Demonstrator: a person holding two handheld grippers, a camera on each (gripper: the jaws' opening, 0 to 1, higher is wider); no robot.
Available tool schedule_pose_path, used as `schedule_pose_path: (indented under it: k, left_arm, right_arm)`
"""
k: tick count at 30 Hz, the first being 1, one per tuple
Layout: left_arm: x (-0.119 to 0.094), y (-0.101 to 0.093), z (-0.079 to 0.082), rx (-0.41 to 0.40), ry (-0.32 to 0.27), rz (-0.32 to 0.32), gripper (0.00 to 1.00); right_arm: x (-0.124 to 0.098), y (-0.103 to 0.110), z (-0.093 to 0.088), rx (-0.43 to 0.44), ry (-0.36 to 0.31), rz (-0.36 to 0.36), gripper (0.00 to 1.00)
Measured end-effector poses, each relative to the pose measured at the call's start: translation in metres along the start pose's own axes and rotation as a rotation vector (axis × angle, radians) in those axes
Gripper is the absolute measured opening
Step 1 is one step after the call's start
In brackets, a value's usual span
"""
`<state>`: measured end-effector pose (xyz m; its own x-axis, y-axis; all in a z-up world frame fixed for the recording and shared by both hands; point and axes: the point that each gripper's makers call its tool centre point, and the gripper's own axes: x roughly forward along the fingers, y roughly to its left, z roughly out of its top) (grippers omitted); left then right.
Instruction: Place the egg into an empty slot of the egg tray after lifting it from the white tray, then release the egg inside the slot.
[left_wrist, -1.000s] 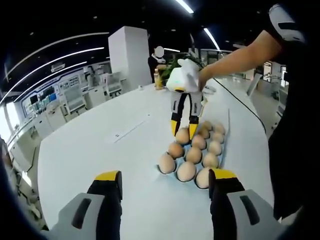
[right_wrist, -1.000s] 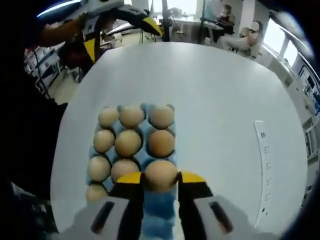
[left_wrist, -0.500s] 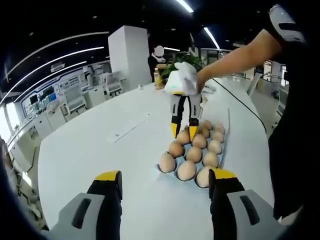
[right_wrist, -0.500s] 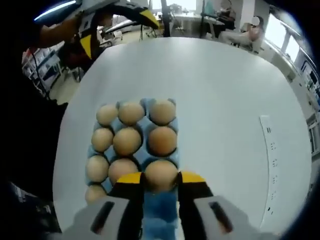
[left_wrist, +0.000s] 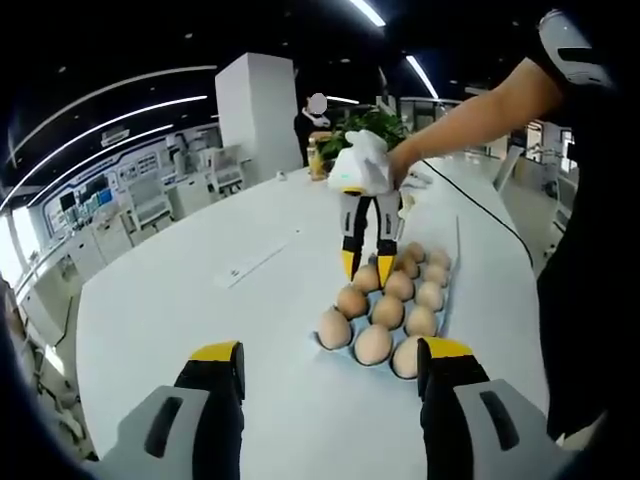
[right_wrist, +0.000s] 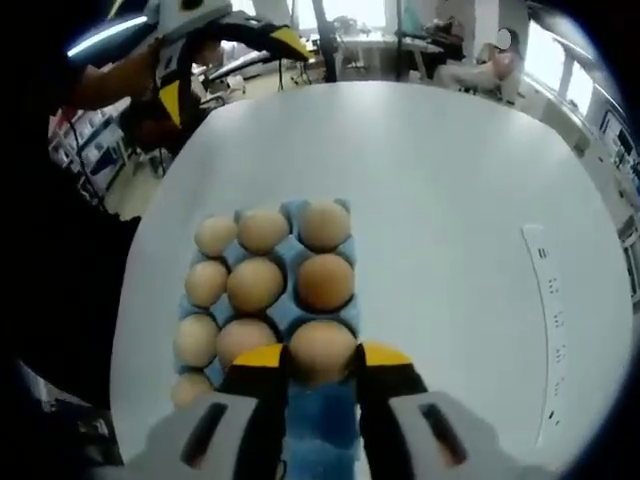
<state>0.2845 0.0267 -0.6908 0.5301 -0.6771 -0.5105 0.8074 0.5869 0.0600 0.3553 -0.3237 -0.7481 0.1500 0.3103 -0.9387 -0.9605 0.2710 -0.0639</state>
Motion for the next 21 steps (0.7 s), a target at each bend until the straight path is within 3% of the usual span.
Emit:
schedule_pose_path:
  k: [6, 11, 13, 18, 21]
  left_arm:
    - [0.000, -0.003, -0.001, 0.001, 0.001, -0.007, 0.71]
    - [-0.003, -0.001, -0.001, 0.005, -0.006, -0.006, 0.71]
    - [-0.003, -0.002, 0.000, 0.003, -0.009, -0.007, 0.71]
    - [-0.005, -0.001, -0.002, 0.006, -0.004, -0.005, 0.71]
    - [-0.005, -0.001, -0.002, 0.007, -0.007, -0.006, 0.71]
  right_arm:
    - [0.008, 0.012, 0.029, -0.066, -0.025, 0.033, 0.28]
    - [0.022, 0.027, 0.081, -0.152, -0.081, 0.077, 0.29]
    - [0.024, 0.029, 0.086, -0.161, -0.082, 0.084, 0.29]
    - [0.039, 0.041, 0.122, -0.222, -0.115, 0.122, 0.28]
    - [0.041, 0.042, 0.126, -0.227, -0.119, 0.125, 0.28]
